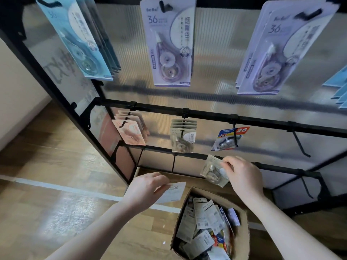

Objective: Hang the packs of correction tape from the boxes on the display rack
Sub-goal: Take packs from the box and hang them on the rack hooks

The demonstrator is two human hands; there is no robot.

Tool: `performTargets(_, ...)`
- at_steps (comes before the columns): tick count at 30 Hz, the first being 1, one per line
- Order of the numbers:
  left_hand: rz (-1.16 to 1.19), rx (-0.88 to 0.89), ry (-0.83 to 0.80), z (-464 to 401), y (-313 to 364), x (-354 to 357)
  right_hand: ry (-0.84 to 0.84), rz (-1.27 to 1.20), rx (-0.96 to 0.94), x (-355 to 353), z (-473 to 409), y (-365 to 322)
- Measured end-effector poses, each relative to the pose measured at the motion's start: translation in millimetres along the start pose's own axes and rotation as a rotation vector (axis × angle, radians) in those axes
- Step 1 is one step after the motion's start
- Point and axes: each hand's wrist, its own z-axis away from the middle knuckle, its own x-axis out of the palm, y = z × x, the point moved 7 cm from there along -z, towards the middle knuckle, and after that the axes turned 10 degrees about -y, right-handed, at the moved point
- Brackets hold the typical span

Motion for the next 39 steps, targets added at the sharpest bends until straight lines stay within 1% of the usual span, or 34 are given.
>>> performTargets(5, 0.008, -0.012, -0.031, -22.9, 38.4, 13.9, -0.004, 0.019, 0.058, -24.0, 19.4, 51.9)
performTargets(11, 0.040, -0.010, -0.013, -56.0, 113.2, 34.1, 0.042, -0.020, 0.083, -66.0, 45.3, 130.1)
performTargets(17, 0.052, -0.039, 0.060, -91.3, 188.9, 51.3, 0.063, -0.058, 0.007, -110.1, 52.8, 189.3)
performTargets(21, 0.106, -0.041, 0.099, -110.0, 220.6, 58.8, 0.025, -0.045, -0.058, -118.9, 42.6, 210.8)
performTargets(24, 0.130, -0.036, 0.095, -116.0, 230.7, 65.9, 0.028, -0.041, -0.084, -123.1, 33.9, 214.5)
performTargets(31, 0.169, -0.041, 0.029, -118.8, 231.2, 74.5, 0.000, -0.093, -0.147, -110.7, 14.2, 206.3)
performTargets(36, 0.148, -0.043, -0.033, -115.6, 221.2, 77.7, -0.068, -0.064, -0.077, -97.8, 6.5, 215.1)
performTargets(39, 0.126, -0.039, -0.046, -115.5, 215.1, 72.5, -0.081, -0.055, -0.087, -96.8, 4.4, 215.5)
